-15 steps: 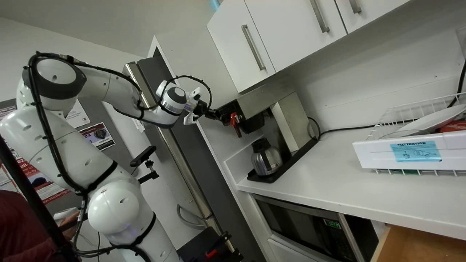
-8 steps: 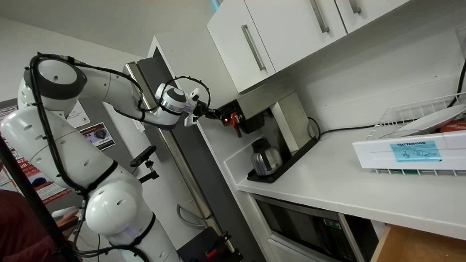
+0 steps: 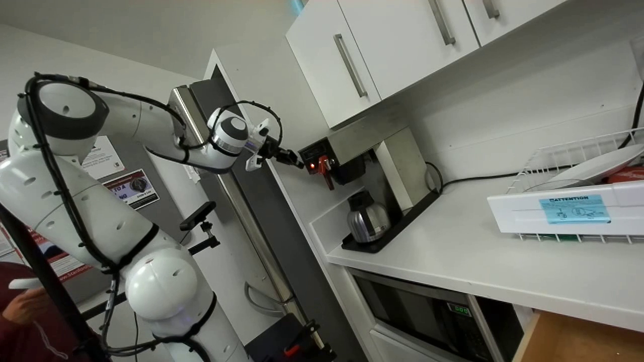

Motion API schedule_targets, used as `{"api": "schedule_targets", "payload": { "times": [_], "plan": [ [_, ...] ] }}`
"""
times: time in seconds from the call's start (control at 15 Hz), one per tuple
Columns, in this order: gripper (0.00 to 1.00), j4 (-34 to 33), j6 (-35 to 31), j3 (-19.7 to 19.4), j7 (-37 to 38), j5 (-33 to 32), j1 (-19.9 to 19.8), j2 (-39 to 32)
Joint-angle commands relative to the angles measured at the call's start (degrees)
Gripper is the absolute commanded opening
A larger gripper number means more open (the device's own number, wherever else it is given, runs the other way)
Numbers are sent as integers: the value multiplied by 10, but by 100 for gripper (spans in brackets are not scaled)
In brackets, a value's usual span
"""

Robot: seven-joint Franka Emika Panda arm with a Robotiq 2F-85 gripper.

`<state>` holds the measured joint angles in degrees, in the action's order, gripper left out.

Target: Turn on the coffee maker

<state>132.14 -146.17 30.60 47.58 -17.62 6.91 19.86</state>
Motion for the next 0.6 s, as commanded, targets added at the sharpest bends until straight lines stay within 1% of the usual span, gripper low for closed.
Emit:
{"api": "schedule_targets", "payload": {
  "times": [0.0,0.27,0.53],
  "plan": [
    [0,24,89,-51,-67,80,61,81],
    [0,53,163,-70,-96,120,83,158],
    [0,84,196,-80,-126,159,96,210]
  ]
}}
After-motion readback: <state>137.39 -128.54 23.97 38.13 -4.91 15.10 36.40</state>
